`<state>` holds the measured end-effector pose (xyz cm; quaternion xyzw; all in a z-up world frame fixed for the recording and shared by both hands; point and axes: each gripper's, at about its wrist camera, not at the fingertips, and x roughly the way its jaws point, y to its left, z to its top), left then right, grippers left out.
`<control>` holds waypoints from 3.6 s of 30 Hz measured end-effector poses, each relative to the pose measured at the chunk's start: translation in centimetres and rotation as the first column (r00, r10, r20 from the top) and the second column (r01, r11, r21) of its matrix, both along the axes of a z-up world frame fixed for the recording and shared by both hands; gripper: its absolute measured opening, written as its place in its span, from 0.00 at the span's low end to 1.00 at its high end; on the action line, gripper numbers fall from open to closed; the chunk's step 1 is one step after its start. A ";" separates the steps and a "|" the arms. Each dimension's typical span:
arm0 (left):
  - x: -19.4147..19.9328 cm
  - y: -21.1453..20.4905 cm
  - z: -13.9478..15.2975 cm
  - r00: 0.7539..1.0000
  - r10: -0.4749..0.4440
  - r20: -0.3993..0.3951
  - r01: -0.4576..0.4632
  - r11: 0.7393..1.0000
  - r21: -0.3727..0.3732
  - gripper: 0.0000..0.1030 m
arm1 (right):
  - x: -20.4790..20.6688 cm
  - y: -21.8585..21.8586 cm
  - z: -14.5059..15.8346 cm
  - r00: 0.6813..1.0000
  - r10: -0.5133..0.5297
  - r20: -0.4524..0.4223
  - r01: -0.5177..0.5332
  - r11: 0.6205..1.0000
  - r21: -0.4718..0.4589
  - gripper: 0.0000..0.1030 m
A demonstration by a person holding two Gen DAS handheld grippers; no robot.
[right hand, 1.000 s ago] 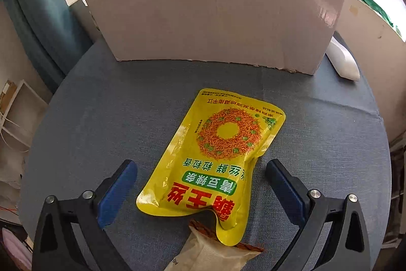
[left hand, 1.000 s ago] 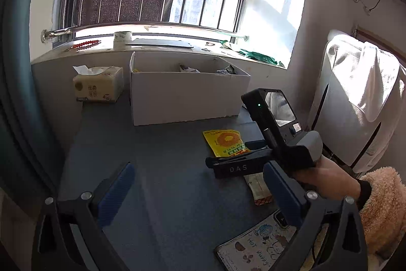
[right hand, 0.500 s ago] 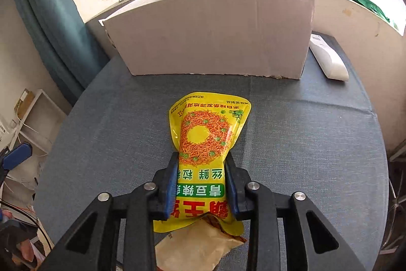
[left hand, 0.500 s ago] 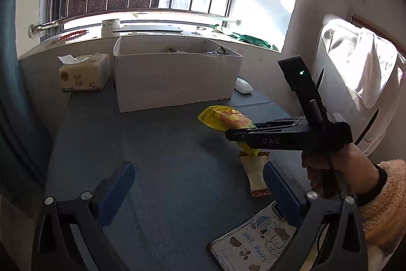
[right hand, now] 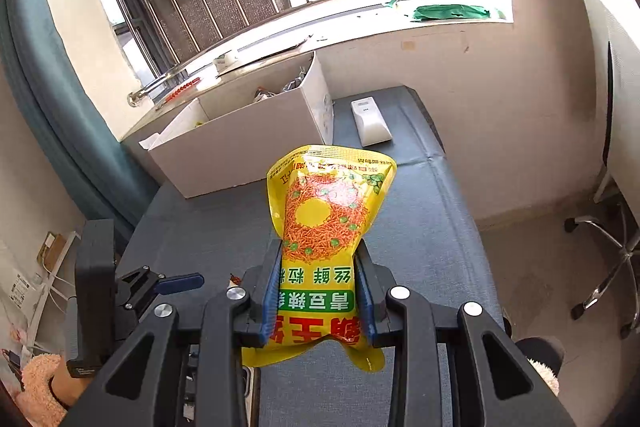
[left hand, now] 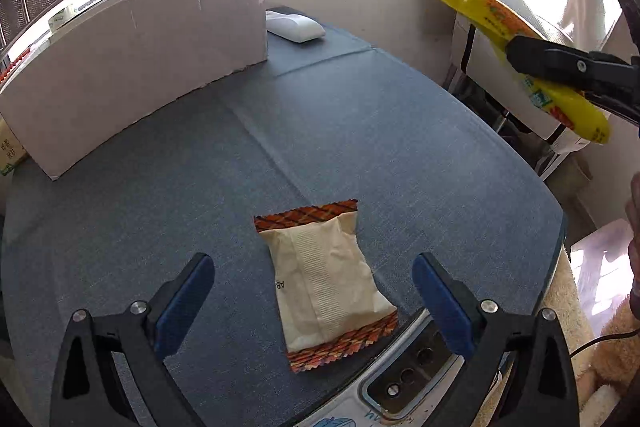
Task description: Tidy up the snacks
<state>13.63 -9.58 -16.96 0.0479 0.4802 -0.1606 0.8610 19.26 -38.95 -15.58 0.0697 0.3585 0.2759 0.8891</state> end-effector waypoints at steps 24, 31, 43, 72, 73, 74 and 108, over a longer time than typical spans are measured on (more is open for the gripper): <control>0.3 12.3 13.0 0.929 0.202 0.309 -0.138 0.966 -0.216 0.45 | 3.7 8.3 2.3 0.979 0.199 0.049 -0.201 0.979 0.026 0.34; 8.3 15.9 16.6 0.883 0.285 0.373 -0.209 0.950 -0.231 0.45 | 10.2 13.6 7.0 0.972 0.209 0.111 -0.212 0.977 0.018 0.34; 19.8 19.5 16.0 0.888 0.356 0.291 -0.317 0.932 -0.173 0.61 | 24.0 20.6 8.4 0.989 0.151 0.000 -0.151 0.985 -0.085 0.47; 2.0 16.4 19.9 0.785 0.395 0.476 -0.362 0.918 -0.165 1.00 | 6.3 15.2 11.7 0.929 0.160 0.333 -0.098 0.976 -0.196 1.00; 0.7 16.1 19.9 0.783 0.398 0.477 -0.375 0.915 -0.148 1.00 | 5.3 14.4 11.5 0.934 0.171 0.315 -0.120 0.977 -0.174 1.00; -0.6 15.7 19.8 0.779 0.404 0.481 -0.391 0.911 -0.131 1.00 | 4.2 13.6 11.2 0.939 0.177 0.295 -0.136 0.979 -0.155 1.00; -12.1 11.8 16.7 0.820 0.405 0.404 -0.359 0.914 -0.187 1.00 | -6.9 7.8 8.3 0.959 0.163 0.232 -0.144 0.985 -0.095 1.00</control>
